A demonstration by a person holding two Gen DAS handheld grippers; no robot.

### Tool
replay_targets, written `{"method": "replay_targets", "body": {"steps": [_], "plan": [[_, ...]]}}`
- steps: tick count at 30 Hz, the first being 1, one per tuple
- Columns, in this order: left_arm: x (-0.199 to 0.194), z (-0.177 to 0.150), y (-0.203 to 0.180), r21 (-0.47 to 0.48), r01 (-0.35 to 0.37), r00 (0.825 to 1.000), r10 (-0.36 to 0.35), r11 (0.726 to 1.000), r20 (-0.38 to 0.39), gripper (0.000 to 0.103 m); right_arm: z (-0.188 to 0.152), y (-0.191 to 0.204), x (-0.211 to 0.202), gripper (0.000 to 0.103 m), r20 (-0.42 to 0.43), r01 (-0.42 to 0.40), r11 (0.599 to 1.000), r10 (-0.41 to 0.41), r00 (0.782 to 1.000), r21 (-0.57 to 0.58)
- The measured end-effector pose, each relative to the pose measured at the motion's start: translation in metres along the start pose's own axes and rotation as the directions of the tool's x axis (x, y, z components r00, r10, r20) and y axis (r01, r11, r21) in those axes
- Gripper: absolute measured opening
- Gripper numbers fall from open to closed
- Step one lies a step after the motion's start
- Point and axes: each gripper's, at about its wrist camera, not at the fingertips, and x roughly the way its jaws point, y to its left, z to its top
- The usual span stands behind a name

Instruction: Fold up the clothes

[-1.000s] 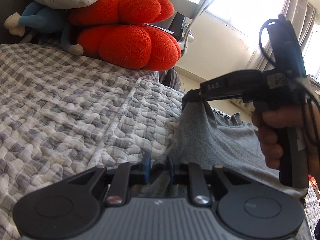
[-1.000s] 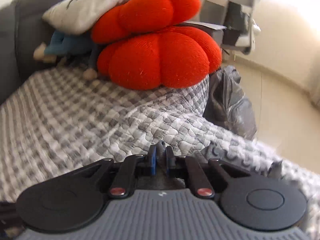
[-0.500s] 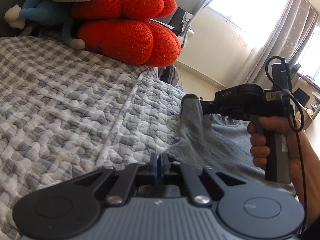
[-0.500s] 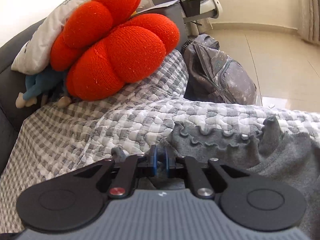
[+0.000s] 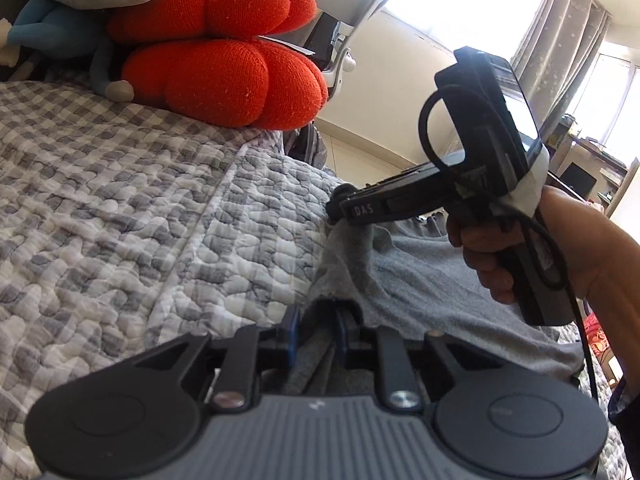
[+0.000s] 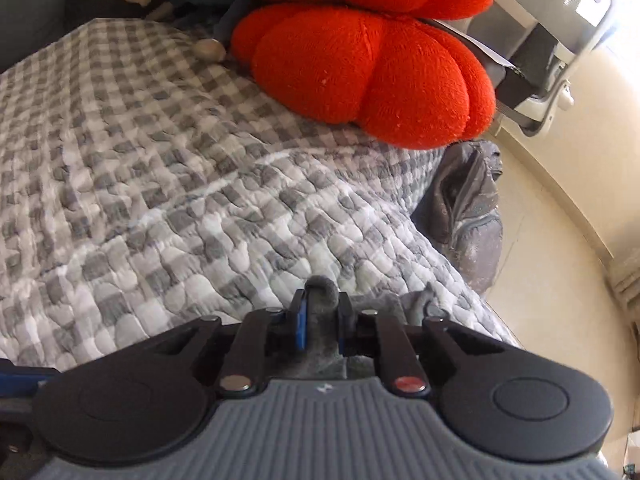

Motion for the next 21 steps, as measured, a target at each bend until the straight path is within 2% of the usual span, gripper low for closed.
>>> {"method": "replay_targets", "body": {"steps": [1, 3, 5, 6, 9, 11, 12, 15, 16, 18, 19, 21], "plan": [[0.001, 0.000, 0.000, 0.005, -0.005, 1.000, 0.005, 1.000, -0.003, 0.019, -0.006, -0.012, -0.006, 0.013, 0.015, -0.003, 0.994, 0.001, 1.000, 0.105], [0.001, -0.001, -0.002, 0.021, -0.013, 1.000, 0.013, 1.000, -0.003, 0.019, -0.021, -0.033, -0.019, 0.012, 0.047, -0.024, 0.954, 0.010, 0.999, 0.297], [0.001, -0.002, -0.005, 0.039, -0.024, 1.000, 0.024, 0.999, -0.001, 0.019, -0.046, -0.052, -0.026, 0.013, 0.077, -0.080, 0.874, 0.049, 0.996, 0.479], [0.001, -0.002, -0.005, 0.044, -0.028, 1.000, 0.028, 0.999, 0.000, 0.019, -0.061, -0.059, -0.028, 0.013, 0.113, -0.135, 0.837, 0.087, 0.990, 0.530], [0.002, -0.002, -0.006, 0.048, -0.031, 1.000, 0.031, 0.998, 0.001, 0.019, -0.084, -0.076, -0.035, 0.018, 0.173, -0.232, 0.772, 0.159, 0.972, 0.591], [0.003, -0.003, -0.005, 0.048, -0.033, 0.999, 0.033, 0.998, 0.001, 0.019, -0.086, -0.076, -0.035, 0.021, 0.142, -0.201, 0.798, 0.145, 0.979, 0.568], [0.003, -0.003, -0.005, 0.049, -0.033, 0.999, 0.033, 0.998, 0.002, 0.019, -0.084, -0.072, -0.037, 0.022, 0.132, -0.185, 0.823, 0.135, 0.982, 0.537], [0.004, -0.002, -0.005, 0.046, -0.031, 1.000, 0.031, 0.998, 0.001, 0.019, -0.073, -0.059, -0.048, 0.024, 0.129, -0.129, 0.876, 0.078, 0.989, 0.464], [0.003, -0.003, -0.004, 0.045, -0.030, 1.000, 0.030, 0.999, 0.002, 0.019, -0.070, -0.055, -0.048, 0.025, 0.116, -0.058, 0.904, 0.010, 0.993, 0.425], [0.003, -0.003, -0.005, 0.047, -0.032, 0.999, 0.032, 0.998, 0.003, 0.019, -0.066, -0.048, -0.049, 0.025, 0.098, 0.085, 0.936, -0.126, 0.987, 0.341], [0.003, -0.003, -0.005, 0.048, -0.033, 0.999, 0.033, 0.998, 0.003, 0.019, -0.065, -0.044, -0.045, 0.025, 0.088, 0.115, 0.945, -0.149, 0.985, 0.305], [0.003, -0.003, -0.005, 0.047, -0.033, 0.999, 0.033, 0.998, 0.003, 0.019, -0.070, -0.037, -0.038, 0.025, 0.061, 0.118, 0.972, -0.133, 0.989, 0.205]]}}
